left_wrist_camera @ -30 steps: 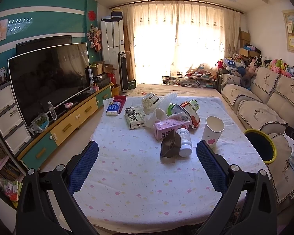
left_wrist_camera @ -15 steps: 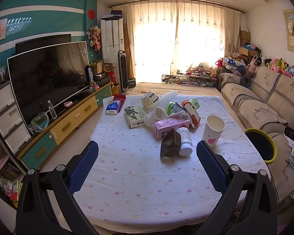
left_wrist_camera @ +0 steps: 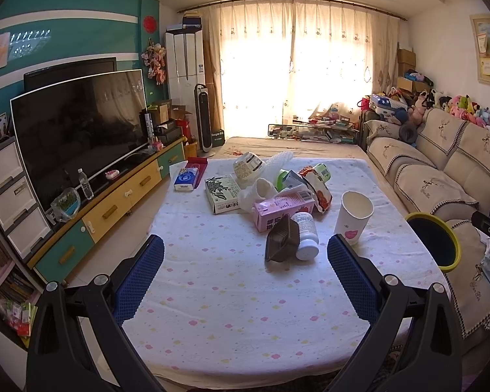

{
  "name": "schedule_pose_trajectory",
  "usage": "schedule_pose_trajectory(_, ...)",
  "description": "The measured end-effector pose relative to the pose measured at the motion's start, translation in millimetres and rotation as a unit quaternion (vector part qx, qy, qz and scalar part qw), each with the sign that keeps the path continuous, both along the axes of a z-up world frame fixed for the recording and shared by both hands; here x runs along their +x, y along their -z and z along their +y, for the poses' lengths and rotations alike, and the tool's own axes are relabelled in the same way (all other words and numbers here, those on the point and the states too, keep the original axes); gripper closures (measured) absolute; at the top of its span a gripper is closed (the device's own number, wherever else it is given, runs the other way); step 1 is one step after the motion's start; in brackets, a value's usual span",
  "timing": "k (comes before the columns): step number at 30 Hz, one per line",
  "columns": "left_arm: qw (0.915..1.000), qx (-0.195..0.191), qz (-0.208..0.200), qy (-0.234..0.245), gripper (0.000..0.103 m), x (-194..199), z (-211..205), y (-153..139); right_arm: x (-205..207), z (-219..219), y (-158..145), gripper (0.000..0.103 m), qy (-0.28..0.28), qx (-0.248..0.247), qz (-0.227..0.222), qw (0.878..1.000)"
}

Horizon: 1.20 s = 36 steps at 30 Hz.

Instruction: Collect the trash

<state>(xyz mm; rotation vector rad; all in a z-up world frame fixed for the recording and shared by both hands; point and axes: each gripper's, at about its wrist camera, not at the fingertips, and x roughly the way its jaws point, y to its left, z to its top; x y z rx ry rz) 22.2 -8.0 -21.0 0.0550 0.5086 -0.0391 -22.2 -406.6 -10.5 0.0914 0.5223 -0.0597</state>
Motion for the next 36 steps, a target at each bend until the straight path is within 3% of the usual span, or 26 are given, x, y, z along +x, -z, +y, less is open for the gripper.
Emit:
schedule_pose_trajectory(26,0.9998,-0.002,0.020,-0.002,0.004,12.0,0.1,10.6,20.8,4.3,15.6,0.006,-0.006,0.004,0.027,1.000)
schedule_pose_trajectory(36,0.9994,-0.002,0.034,-0.005,0.004,37.3,1.9,22.4,71.5,13.9,17.6,0.006,-0.039,0.020,0.042,0.998)
